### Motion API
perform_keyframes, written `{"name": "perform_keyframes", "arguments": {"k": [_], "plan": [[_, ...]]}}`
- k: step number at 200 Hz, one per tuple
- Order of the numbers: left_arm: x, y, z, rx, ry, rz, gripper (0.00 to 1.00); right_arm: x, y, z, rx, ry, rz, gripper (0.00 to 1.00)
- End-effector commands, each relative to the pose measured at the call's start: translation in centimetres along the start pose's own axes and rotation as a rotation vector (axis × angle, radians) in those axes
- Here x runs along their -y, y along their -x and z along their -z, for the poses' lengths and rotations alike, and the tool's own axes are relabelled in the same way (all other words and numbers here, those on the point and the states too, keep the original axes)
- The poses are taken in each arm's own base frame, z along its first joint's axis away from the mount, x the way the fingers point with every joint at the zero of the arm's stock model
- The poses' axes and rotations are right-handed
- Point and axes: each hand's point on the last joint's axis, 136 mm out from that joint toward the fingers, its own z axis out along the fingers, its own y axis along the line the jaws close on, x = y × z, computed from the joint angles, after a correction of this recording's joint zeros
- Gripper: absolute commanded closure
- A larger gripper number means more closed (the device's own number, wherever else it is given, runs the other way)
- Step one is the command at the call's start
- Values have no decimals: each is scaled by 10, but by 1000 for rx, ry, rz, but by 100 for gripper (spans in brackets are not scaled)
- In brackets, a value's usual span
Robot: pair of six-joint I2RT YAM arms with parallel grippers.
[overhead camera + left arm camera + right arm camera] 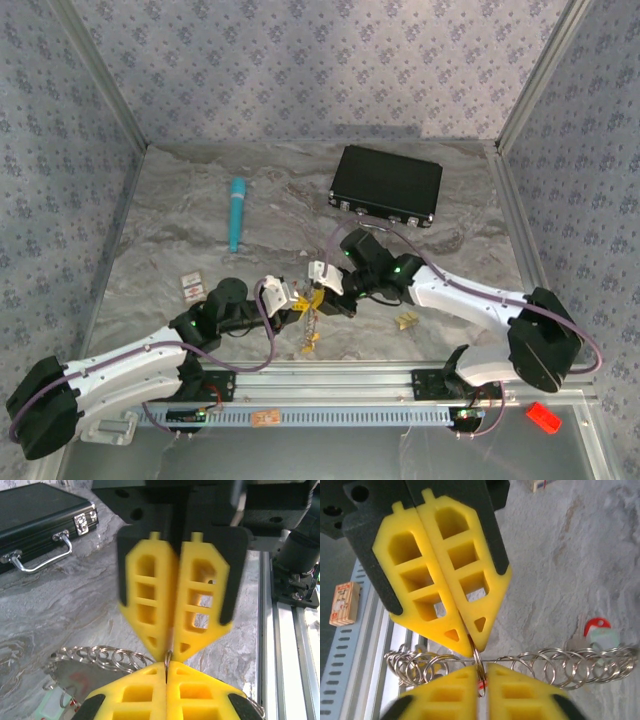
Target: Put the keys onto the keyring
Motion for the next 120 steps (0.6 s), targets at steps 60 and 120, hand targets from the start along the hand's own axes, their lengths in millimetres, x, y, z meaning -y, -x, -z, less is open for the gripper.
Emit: {"name": "perform_keyframes", "arguments": {"k": [60, 120], "plan": [[3, 10, 1, 107, -9, 22, 100, 6, 5, -3, 168, 11, -63, 68], [0, 10, 2, 119, 7, 24, 100, 5, 7, -5, 180, 37, -65, 96]]}}
